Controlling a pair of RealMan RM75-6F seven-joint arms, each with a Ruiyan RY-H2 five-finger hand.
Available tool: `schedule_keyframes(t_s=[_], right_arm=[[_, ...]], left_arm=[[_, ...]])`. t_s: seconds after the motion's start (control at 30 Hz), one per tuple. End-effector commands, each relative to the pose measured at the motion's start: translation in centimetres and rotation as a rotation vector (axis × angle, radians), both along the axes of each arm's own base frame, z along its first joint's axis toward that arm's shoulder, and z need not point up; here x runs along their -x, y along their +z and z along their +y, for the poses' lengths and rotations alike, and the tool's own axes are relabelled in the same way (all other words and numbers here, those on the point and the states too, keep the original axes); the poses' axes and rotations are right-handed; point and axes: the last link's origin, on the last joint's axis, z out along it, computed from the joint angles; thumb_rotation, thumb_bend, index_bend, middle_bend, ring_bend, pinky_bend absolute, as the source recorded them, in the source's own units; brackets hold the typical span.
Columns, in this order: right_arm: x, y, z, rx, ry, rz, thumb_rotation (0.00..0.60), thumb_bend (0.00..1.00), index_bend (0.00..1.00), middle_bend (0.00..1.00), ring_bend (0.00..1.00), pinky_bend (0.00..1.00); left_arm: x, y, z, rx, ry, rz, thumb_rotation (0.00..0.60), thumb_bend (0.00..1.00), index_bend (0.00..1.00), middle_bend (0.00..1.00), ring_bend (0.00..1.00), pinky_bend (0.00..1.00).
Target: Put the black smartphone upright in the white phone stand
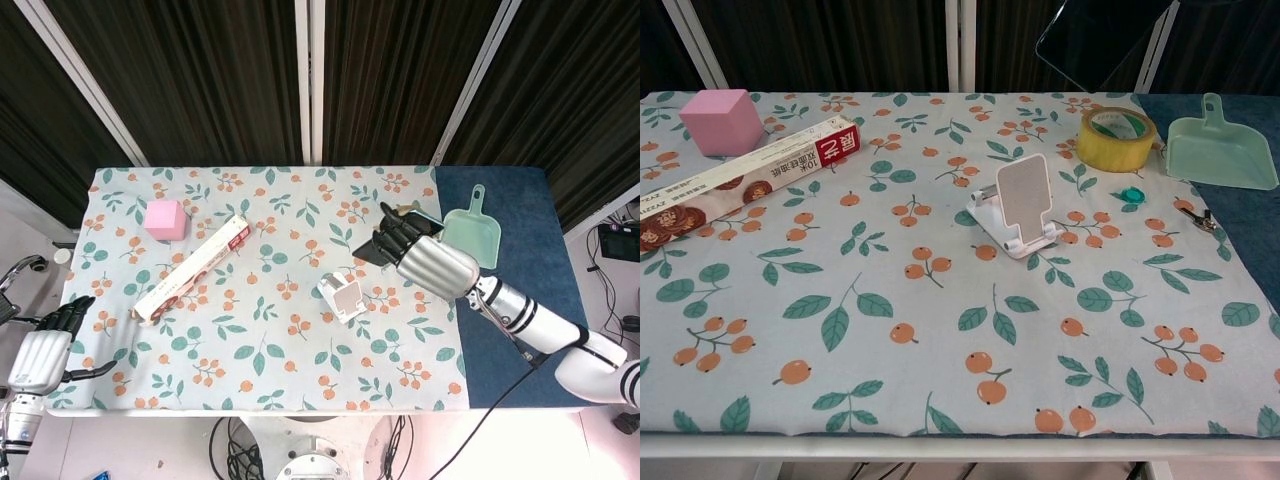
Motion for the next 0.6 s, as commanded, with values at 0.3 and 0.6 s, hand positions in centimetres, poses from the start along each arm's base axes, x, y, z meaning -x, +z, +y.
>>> schedule_keyframes(t_s=[0.3, 0.6], right_arm=[[-2.5, -1.1, -1.7, -0.233, 0.257, 0.294, 0.6, 0.52, 0.7, 0.49, 0.47, 0.0], [-3.6, -2.7, -2.5, -0.361, 0.299, 0.412, 0.6, 0.52, 0.66, 0.46, 0.44, 0.0]], left_arm=[[0.5, 0.4, 0.1, -0.02, 0.024, 0.004, 0.348, 0.01, 0.04, 0.06, 0.11, 0.21], [0.8, 0.3, 0.1, -0.018, 0.037, 0.002, 0.35, 0.01, 0.04, 0.06, 0.11, 0.21]])
